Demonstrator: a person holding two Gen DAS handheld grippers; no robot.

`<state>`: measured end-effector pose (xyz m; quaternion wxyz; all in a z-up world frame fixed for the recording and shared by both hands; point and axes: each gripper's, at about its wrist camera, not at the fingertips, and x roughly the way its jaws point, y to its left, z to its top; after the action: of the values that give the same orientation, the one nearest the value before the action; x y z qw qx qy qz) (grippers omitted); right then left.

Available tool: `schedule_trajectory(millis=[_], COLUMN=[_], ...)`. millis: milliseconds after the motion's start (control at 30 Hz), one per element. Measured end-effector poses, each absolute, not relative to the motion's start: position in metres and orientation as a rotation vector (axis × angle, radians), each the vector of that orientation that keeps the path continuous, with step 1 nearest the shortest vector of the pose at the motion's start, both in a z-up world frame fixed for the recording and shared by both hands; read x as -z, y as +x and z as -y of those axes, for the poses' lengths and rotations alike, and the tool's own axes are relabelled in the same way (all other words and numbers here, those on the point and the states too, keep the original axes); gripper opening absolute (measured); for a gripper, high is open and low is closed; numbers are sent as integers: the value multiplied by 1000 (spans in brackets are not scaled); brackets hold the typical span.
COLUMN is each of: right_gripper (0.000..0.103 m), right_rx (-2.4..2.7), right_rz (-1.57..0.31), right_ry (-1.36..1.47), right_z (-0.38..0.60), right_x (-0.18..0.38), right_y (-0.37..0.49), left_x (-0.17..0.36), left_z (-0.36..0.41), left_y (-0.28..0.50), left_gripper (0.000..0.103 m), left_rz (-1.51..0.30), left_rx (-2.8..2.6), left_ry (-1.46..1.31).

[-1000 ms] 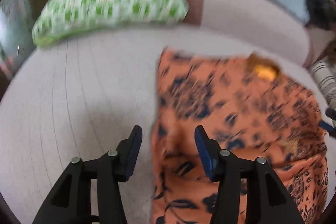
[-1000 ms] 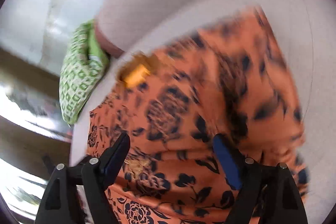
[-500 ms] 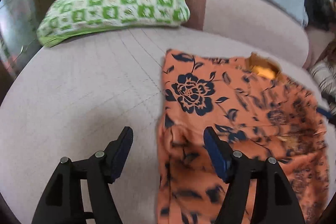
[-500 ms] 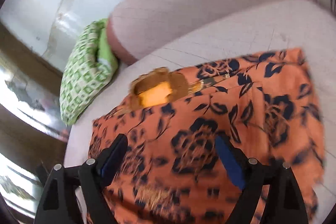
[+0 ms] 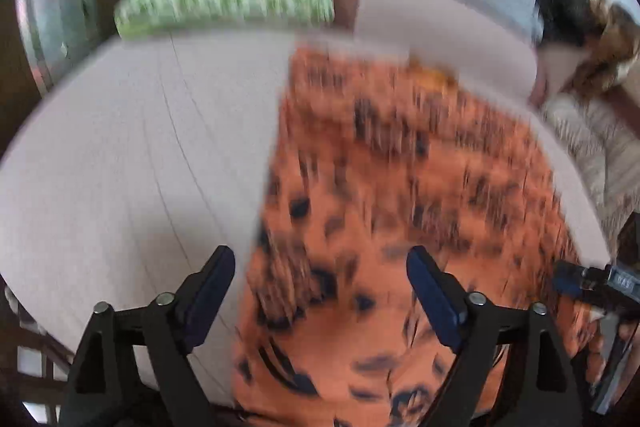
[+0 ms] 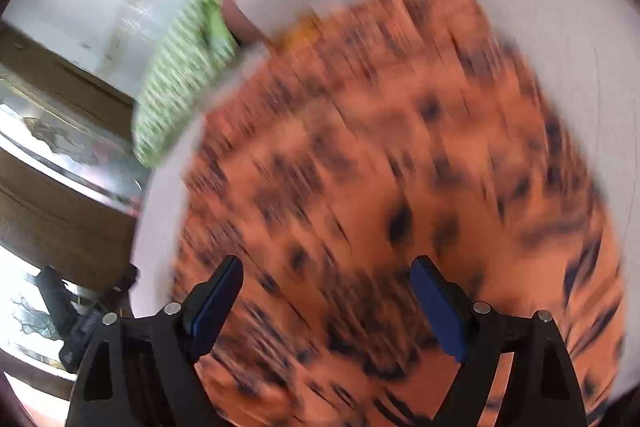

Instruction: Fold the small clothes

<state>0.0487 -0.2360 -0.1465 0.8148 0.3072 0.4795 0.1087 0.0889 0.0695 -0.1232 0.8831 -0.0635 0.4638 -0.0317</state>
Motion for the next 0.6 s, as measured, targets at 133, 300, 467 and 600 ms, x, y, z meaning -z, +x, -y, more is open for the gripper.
schedule_trajectory(millis=[133,300,467,600], right_gripper=[87,94,93,93], right_rx=[-207,-247,-172,-136], right_rz=[-1003,-945,-1025,-930], right_ry=[677,541,661,600], right_z=[238,226,243,250], right_x=[115,103,128,110], right_y=[36,6,-5,-27], left_x=[144,124,153,123], left_z=[-52,-43,-36,-45], left_y=[79,54,54,39], left_gripper=[88,91,92,92], left_rz=[-997,-916,-1039,-936], left_rx=[-4,84,46,111], left_ry=[23,-71,-5,-156])
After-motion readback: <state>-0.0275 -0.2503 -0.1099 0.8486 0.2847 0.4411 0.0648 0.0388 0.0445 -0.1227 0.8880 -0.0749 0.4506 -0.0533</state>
